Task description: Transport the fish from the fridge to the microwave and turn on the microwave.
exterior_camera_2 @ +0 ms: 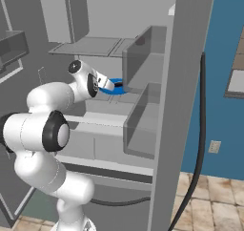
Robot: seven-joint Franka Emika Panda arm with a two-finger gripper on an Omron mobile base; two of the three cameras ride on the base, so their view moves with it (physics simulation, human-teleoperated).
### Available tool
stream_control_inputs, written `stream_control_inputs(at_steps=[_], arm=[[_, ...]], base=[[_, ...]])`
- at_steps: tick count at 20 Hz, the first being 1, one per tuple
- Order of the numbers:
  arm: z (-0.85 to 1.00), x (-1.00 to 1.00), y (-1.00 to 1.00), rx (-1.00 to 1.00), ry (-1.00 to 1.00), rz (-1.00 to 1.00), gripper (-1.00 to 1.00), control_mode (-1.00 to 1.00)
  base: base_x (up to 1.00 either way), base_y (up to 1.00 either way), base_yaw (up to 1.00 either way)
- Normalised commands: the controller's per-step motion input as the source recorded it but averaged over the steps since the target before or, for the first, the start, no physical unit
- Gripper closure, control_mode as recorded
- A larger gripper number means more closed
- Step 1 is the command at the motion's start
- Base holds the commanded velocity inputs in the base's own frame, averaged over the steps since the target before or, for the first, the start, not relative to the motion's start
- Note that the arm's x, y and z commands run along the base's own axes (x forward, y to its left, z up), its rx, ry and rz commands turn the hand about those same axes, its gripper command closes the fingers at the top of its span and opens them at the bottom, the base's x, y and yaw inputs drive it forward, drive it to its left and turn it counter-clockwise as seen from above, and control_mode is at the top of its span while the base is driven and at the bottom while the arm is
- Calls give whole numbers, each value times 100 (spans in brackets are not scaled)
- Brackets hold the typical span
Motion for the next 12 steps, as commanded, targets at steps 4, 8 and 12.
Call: stream_control_inputs(at_steps=[4,8,12], arm=[[-9,17,0,2,2,-6,-100,-100],[-10,18,0,2,0,-4,-100,-100],[-12,17,0,2,0,-3,-100,-100]], base=[[0,0,0],[0,0,0],[0,0,0]])
